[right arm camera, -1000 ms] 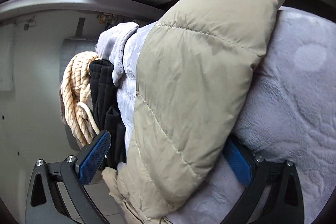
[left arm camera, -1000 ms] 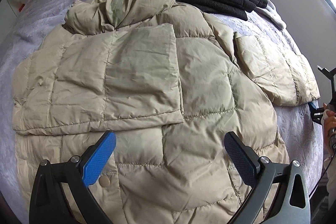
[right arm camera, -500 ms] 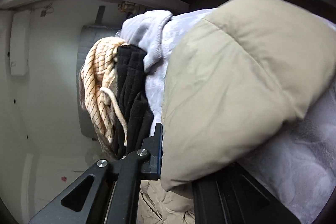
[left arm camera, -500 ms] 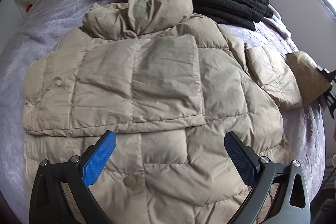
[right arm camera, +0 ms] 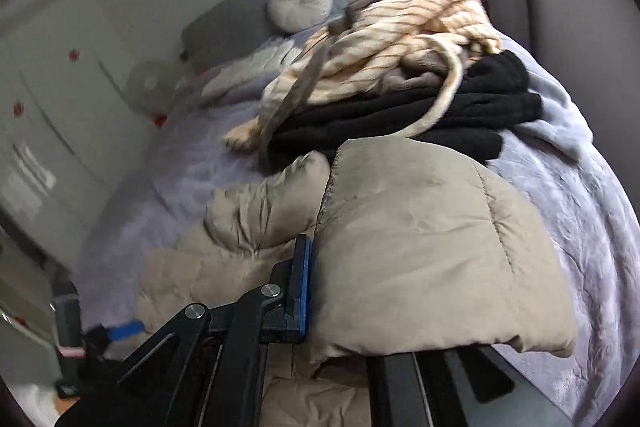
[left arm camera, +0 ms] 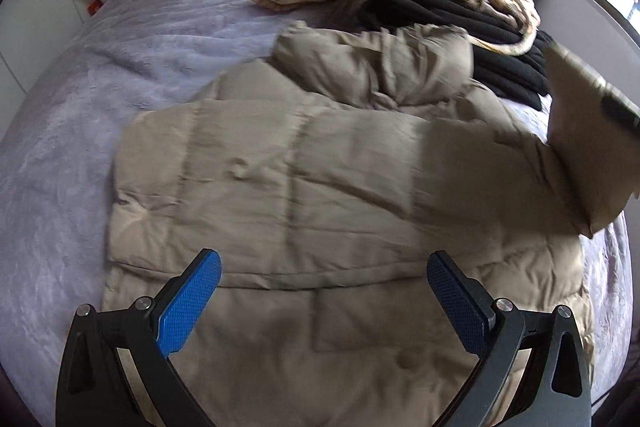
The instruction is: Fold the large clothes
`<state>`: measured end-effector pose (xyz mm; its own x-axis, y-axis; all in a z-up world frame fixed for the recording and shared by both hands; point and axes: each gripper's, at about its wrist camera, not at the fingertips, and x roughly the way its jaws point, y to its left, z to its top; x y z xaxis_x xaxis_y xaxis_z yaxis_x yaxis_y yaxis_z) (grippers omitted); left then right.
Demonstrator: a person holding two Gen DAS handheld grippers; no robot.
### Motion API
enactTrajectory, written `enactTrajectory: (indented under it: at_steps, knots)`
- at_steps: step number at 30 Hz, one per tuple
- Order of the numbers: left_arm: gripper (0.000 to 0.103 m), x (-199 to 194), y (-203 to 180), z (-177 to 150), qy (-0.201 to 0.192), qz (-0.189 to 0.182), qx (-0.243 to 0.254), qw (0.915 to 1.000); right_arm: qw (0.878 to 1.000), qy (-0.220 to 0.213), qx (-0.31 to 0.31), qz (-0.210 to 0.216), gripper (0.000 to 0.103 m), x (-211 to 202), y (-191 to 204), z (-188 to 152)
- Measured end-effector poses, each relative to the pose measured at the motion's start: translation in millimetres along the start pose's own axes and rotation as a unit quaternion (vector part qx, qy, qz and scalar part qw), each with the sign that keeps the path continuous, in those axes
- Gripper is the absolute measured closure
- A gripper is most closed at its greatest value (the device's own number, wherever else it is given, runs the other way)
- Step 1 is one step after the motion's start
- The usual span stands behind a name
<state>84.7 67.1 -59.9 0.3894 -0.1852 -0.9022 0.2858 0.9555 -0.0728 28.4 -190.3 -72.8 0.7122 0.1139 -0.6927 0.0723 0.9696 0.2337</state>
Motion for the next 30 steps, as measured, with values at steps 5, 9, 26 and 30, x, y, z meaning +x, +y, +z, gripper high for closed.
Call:
enactTrajectory:
  at_steps: [5, 9, 26, 30]
  knots:
    - [0.000, 3, 36, 4, -0.008, 0.014, -0.013, 0.9998, 0.990, 0.086, -0.091, -0.065, 0.096, 76, 52, -48]
    - [0.000, 12, 48, 3, -0.003, 0.012, -0.015, 0.9998, 0.982, 0.133, -0.078, -0.113, 0.095, 112, 41, -77]
    - [0.000, 23, 61, 15, -0.004, -0.072, -0.039, 0.9967, 0.923, 0.025, 0.385, -0.016, 0.092, 30, -123, -58]
    - [0.000, 21, 82, 23, -0.009, -0.158, -0.081, 0.9841, 0.975, 0.015, 0.223, -0.003, 0.093, 37, -59, -22]
